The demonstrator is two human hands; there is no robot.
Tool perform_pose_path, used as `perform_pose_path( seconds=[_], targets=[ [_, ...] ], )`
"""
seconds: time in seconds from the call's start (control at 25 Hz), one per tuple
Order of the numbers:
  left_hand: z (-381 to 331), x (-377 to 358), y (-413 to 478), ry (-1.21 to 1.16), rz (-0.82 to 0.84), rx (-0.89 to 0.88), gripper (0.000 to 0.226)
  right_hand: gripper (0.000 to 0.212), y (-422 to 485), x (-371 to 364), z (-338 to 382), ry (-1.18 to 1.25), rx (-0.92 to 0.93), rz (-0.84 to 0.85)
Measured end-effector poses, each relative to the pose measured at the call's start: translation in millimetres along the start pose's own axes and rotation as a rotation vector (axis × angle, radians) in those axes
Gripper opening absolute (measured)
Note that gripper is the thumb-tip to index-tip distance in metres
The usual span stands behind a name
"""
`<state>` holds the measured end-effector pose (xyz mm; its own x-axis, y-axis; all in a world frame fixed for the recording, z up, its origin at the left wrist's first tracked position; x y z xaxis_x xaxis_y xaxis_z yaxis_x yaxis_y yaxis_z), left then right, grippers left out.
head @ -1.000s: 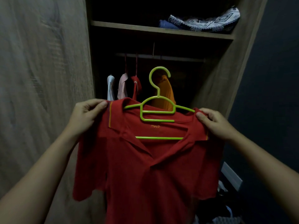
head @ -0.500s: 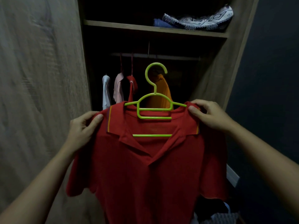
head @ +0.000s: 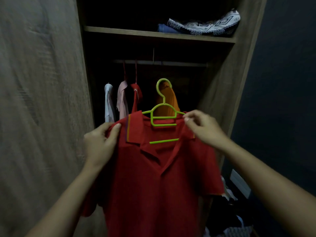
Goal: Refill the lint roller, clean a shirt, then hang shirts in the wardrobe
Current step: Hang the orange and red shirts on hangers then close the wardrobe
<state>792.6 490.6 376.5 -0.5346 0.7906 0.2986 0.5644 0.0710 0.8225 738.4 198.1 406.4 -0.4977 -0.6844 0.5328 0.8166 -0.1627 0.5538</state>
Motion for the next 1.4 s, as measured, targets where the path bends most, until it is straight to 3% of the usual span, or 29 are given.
perform_pose_path(
  seconds=[0.12,0.24,0.4,0.48,0.64,0.84,1.0,1.12,1.2,1.4],
  targets=[
    [-50.4,-27.9,-6.4,0.22,0.026,-0.07,0.03,0.02,-8.5,-50.4,-5.4,0.432,-0.39,0.214],
    [-88.0,-59.3,-20.0,0.287,0.137,-0.122,0.028,0.02,-4.1,-50.7,-19.5,0.711,-0.582,0.128],
    [-120.2,-98.1,-42.6,0.302,0.382,-0.105,0.039,0.019,2.8,-25.9,-47.1,0.792,-0.722,0.001],
    [-129.8,-113.9,-50.2,0.162,0.516,-0.082,0.05,0.024,5.6,-14.3,-59.7,0.708,-0.762,0.0],
    [-113.0,-158.0,0.2,-0.147,0.555,0.061,0.05,0.025,40.9,15.7,-82.2,0.426,-0.655,-0.055],
    [-78.4,-253.1,86.4,-0.141,0.692,0.228,0.072,0.041,94.2,38.4,-90.7,0.34,-0.487,-0.026],
    [-59.7,-304.9,137.7,-0.274,0.599,0.45,0.089,0.047,137.7,44.3,-105.0,0.258,-0.398,0.082],
    [-63.5,-336.9,141.3,-0.222,0.667,0.437,0.083,0.055,165.8,49.8,-121.8,0.183,-0.395,0.094],
    [-67.3,-353.6,138.9,-0.203,0.689,0.45,0.078,0.048,182.5,54.6,-128.8,0.138,-0.367,0.085],
    [-70.1,-371.3,137.8,-0.291,0.617,0.457,0.077,0.048,232.4,54.8,-129.1,0.057,-0.283,0.084]
  ],
)
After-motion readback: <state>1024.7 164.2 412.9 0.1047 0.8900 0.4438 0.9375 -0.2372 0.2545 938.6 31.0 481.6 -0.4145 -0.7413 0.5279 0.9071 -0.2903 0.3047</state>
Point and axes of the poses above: each hand's wrist, its own y-axis towards the middle knuckle, its own x-axis out of the back of the hand, z = x × y, the point moved 7 cm from there along y, towards the middle knuckle, and after that the axes turned 7 degrees about y, right-handed, at the moved point
